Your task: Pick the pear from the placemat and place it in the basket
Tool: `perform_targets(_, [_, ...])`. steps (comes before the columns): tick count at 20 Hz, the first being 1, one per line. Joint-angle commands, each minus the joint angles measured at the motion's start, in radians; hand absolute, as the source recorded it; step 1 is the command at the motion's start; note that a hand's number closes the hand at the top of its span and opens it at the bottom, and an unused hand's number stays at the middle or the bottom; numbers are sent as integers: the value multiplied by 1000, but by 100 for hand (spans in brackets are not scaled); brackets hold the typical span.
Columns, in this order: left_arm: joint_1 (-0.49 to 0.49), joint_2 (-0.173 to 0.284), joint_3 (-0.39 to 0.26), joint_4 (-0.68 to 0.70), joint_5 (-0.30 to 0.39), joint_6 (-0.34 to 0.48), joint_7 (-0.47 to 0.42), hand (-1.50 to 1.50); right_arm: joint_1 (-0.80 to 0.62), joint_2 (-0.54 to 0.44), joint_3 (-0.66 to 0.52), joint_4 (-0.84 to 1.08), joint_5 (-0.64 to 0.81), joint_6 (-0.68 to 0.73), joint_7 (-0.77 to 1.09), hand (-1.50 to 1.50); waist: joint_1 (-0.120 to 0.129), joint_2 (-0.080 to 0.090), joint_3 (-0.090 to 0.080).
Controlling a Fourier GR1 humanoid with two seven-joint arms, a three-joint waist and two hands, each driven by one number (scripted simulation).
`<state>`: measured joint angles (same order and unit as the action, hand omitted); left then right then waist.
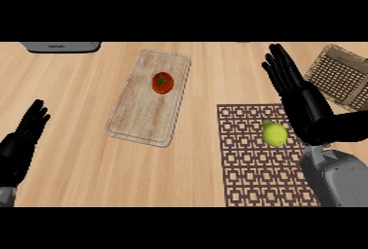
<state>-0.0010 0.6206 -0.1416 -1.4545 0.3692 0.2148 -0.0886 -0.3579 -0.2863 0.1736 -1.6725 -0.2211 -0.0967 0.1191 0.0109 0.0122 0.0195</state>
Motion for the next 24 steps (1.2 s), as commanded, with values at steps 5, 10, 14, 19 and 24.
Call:
perform_targets(5, [-93,-46,7,-32,-23,77,48,0,62,-234,-201,397,-38,105,113,150,0,13,-15])
perform_targets(10, [-181,-127,-49,-5,-54,121,132,0,-70,-75,-161,667,95,4,-159,-150,17,2,-18])
perform_targets(14, [-204,-118,-58,-8,-60,113,162,0,-156,-102,-98,706,291,-268,49,-150,21,-1,-21])
perform_targets(19, [-231,-109,-35,3,-43,98,204,0,-340,-259,-68,845,405,-218,314,-150,21,-5,-21])
perform_targets(24, [-219,-136,-54,0,-71,127,187,0,-425,-376,41,885,347,294,496,-150,24,-9,-23])
